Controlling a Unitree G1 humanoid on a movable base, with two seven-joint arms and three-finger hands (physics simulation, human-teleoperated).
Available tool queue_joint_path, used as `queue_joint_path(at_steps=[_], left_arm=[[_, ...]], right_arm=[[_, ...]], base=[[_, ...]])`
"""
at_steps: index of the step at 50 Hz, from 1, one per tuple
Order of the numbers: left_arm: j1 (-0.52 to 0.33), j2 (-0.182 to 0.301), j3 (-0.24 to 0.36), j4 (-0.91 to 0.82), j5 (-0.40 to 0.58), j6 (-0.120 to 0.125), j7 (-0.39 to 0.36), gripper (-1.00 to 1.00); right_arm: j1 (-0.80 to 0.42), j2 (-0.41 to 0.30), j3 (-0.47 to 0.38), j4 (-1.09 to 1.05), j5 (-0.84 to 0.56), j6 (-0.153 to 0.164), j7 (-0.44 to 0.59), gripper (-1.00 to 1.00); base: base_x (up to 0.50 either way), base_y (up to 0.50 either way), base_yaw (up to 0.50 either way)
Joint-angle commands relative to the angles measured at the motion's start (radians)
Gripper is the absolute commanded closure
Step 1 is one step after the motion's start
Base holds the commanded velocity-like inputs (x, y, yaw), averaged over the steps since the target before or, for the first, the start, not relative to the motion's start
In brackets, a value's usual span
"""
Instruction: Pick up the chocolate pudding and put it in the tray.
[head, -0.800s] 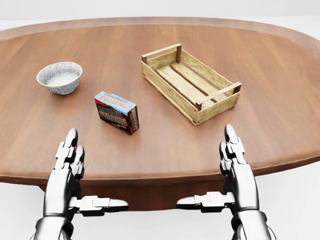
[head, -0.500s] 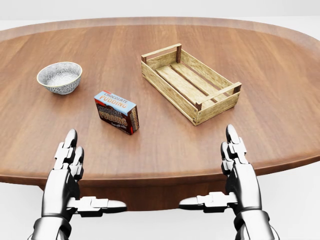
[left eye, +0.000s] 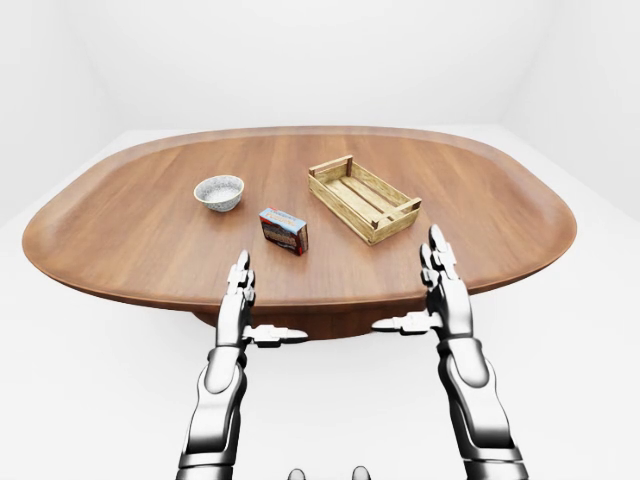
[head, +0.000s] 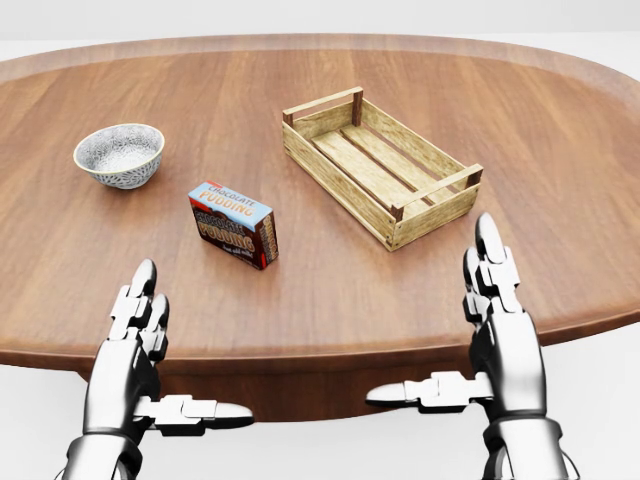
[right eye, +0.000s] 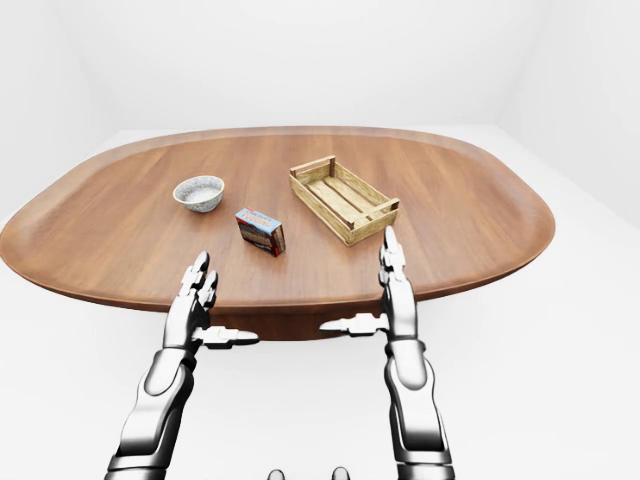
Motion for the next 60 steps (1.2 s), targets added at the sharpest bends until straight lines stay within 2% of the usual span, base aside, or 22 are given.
queue_joint_path(at_steps=[1, 2, 7, 12, 28, 35, 38, 60], left_arm=[[0.0, 0.0, 0.0, 0.002, 0.003, 0.001, -0.001, -1.0], [-0.002, 0.0, 0.0, 0.009, 0.003, -0.004, -0.001, -1.0], [-0.002, 0.0, -0.001, 0.003, 0.004, 0.005, 0.001, -1.0], [-0.002, 0.0, -0.001, 0.012, 0.005, -0.001, 0.002, -1.0], [0.001, 0.0, -0.001, -0.009, 0.005, 0.017, 0.002, -1.0], [-0.003, 0.0, 0.0, 0.01, 0.006, 0.004, 0.002, -1.0], [-0.002, 0.0, 0.0, 0.004, 0.005, 0.01, 0.002, -1.0], [-0.007, 0.001, 0.001, 0.015, 0.005, 0.004, 0.001, -1.0]], right_arm=[[0.033, -0.001, -0.008, -0.228, -0.08, 0.0, -0.023, -1.0], [0.036, 0.002, -0.008, -0.268, -0.087, 0.0, -0.026, -1.0], [0.05, 0.011, -0.003, -0.397, -0.112, 0.0, -0.034, -1.0], [0.053, 0.011, -0.001, -0.445, -0.127, 0.0, -0.033, -1.0], [0.055, 0.013, 0.003, -0.44, -0.142, 0.0, -0.032, -1.0], [0.055, 0.013, 0.002, -0.44, -0.142, 0.0, -0.033, -1.0], [0.053, 0.013, 0.001, -0.44, -0.143, 0.0, -0.033, -1.0], [0.052, 0.014, 0.001, -0.422, -0.128, 0.0, -0.033, -1.0]], base=[[0.0, 0.0, 0.0], [0.0, 0.0, 0.0], [0.0, 0.0, 0.0], [0.0, 0.0, 0.0], [0.0, 0.0, 0.0], [0.0, 0.27, 0.0], [0.0, 0.33, 0.0], [0.0, 0.28, 0.0]])
